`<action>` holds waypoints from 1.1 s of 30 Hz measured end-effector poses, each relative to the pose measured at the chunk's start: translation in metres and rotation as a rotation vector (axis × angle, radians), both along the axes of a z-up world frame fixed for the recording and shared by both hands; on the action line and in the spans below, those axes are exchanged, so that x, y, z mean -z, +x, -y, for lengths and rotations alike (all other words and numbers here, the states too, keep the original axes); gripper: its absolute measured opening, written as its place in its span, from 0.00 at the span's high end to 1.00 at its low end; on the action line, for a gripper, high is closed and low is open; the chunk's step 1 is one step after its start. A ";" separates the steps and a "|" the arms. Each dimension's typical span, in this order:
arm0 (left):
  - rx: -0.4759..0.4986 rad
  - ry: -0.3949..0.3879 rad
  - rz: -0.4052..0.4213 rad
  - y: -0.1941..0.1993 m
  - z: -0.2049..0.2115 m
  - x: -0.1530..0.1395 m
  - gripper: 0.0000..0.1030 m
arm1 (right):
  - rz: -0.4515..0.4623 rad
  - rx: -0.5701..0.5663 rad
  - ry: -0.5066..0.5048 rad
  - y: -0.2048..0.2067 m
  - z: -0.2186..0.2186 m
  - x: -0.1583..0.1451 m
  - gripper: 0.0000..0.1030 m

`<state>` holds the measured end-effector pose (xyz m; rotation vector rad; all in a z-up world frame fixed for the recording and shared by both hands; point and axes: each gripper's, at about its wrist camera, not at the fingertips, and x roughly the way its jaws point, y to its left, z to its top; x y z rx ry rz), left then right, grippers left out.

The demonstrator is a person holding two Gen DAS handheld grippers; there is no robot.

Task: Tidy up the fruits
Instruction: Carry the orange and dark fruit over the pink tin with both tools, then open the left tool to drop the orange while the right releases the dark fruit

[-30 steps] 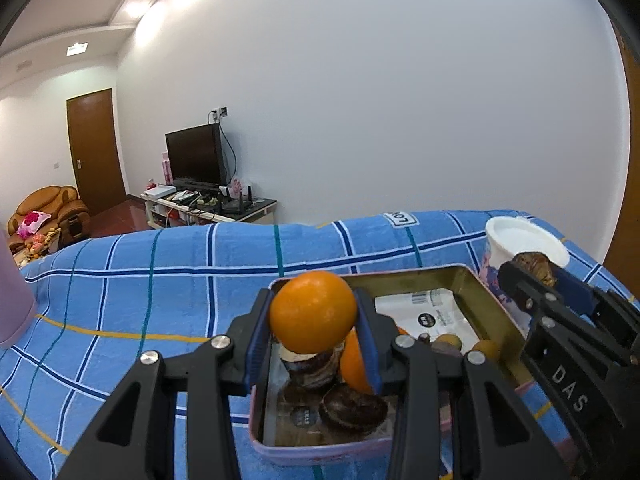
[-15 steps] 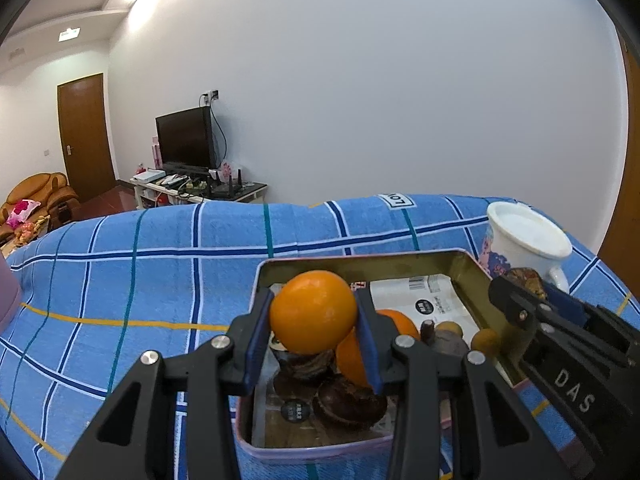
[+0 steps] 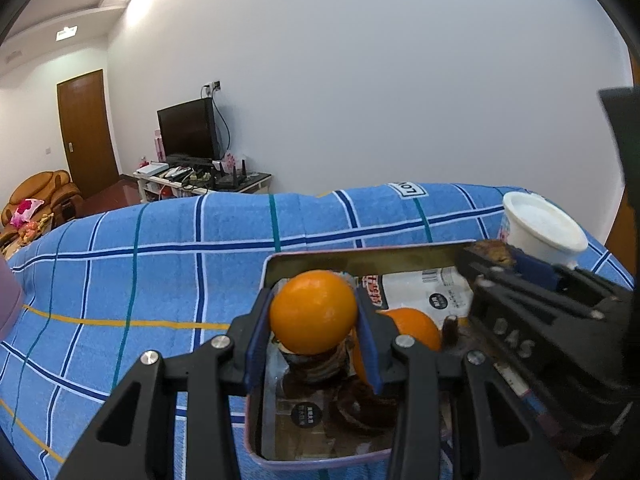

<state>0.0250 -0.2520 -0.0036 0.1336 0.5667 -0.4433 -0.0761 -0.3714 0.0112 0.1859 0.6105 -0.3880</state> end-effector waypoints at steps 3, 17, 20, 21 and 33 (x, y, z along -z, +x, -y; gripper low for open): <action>-0.001 0.002 -0.006 0.002 0.001 0.000 0.59 | -0.008 -0.014 0.004 0.006 -0.003 0.007 0.59; -0.001 0.003 -0.008 0.005 0.002 0.001 0.59 | -0.050 -0.038 0.091 0.016 0.009 0.022 0.59; 0.001 0.001 -0.009 0.005 0.003 0.001 0.59 | -0.040 -0.055 0.114 0.013 0.012 0.023 0.59; -0.004 0.004 -0.007 0.004 0.003 0.001 0.60 | -0.028 -0.064 0.126 0.012 0.012 0.023 0.59; -0.049 -0.036 0.039 -0.005 -0.009 -0.004 0.13 | 0.183 -0.069 0.123 -0.035 0.005 -0.009 0.23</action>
